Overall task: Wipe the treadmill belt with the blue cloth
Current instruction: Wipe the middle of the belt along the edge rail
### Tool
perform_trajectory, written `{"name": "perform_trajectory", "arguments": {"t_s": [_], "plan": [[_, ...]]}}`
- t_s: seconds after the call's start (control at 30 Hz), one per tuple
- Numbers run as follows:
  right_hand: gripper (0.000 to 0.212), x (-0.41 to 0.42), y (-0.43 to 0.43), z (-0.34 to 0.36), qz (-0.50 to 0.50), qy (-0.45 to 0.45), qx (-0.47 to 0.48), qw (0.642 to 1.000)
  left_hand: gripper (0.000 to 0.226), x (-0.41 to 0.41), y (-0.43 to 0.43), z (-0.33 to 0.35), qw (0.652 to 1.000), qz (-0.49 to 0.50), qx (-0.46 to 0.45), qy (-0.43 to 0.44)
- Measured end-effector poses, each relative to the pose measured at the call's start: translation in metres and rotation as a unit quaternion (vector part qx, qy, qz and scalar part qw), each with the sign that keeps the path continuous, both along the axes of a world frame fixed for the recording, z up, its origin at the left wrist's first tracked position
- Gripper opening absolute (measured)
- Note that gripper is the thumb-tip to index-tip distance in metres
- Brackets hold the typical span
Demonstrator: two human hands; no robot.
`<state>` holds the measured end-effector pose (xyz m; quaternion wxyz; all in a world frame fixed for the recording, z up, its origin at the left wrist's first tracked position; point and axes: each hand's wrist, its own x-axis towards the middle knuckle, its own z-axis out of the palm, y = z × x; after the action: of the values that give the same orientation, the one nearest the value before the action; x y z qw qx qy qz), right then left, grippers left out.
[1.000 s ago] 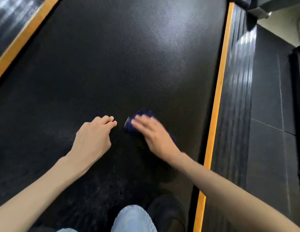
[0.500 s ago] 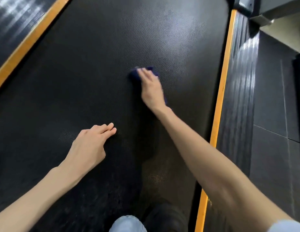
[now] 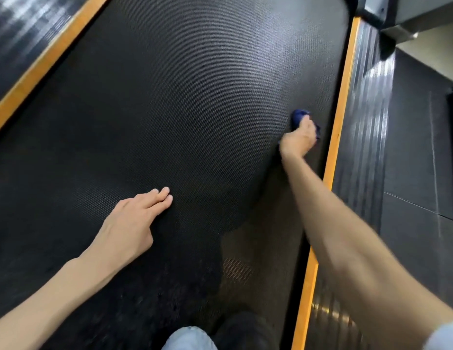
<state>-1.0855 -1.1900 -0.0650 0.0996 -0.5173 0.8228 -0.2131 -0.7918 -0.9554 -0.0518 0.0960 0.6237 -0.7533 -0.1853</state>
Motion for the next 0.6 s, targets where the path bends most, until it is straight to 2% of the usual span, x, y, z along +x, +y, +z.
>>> {"name": "perform_trajectory", "arguments": {"t_s": [0.07, 0.1, 0.2, 0.27, 0.3, 0.33, 0.37, 0.47, 0.53, 0.6], "plan": [[0.056, 0.051, 0.010, -0.006, 0.133, -0.015, -0.052, 0.990, 0.082, -0.002, 0.001, 0.001, 1.000, 0.007, 0.004, 0.000], [0.058, 0.079, 0.021, -0.011, 0.227, -0.015, -0.070, 0.971, 0.082, -0.002, 0.001, 0.002, 1.000, 0.011, 0.005, -0.004], [0.058, 0.149, 0.072, -0.014, 0.492, 0.005, -0.039, 0.870, 0.081, -0.003, 0.000, 0.002, 1.000, 0.006, 0.013, -0.017], [0.064, 0.159, 0.084, -0.013, 0.595, 0.023, 0.003, 0.803, 0.079, -0.004, 0.001, 0.001, 0.999, 0.006, 0.024, -0.026], [0.063, 0.151, 0.081, -0.011, 0.625, 0.037, 0.010, 0.780, 0.079, -0.005, 0.001, 0.000, 0.999, 0.007, 0.030, -0.028], [0.060, 0.136, 0.075, -0.010, 0.630, 0.044, 0.005, 0.776, 0.079, -0.005, 0.001, -0.001, 0.999, 0.012, 0.033, -0.027], [0.058, 0.115, 0.069, -0.010, 0.601, 0.035, -0.007, 0.799, 0.079, -0.004, 0.001, -0.002, 0.999, 0.017, 0.035, -0.026], [0.061, 0.024, 0.055, -0.012, 0.359, 0.005, -0.031, 0.933, 0.080, -0.003, 0.004, -0.004, 0.999, 0.014, 0.036, -0.025], [0.066, -0.033, 0.060, -0.010, 0.238, 0.004, -0.006, 0.971, 0.081, -0.002, 0.005, -0.004, 0.999, 0.013, 0.035, -0.025], [0.066, -0.055, 0.073, -0.010, 0.176, -0.014, 0.012, 0.984, 0.080, -0.004, 0.005, -0.004, 0.999, 0.013, 0.033, -0.025]]}}
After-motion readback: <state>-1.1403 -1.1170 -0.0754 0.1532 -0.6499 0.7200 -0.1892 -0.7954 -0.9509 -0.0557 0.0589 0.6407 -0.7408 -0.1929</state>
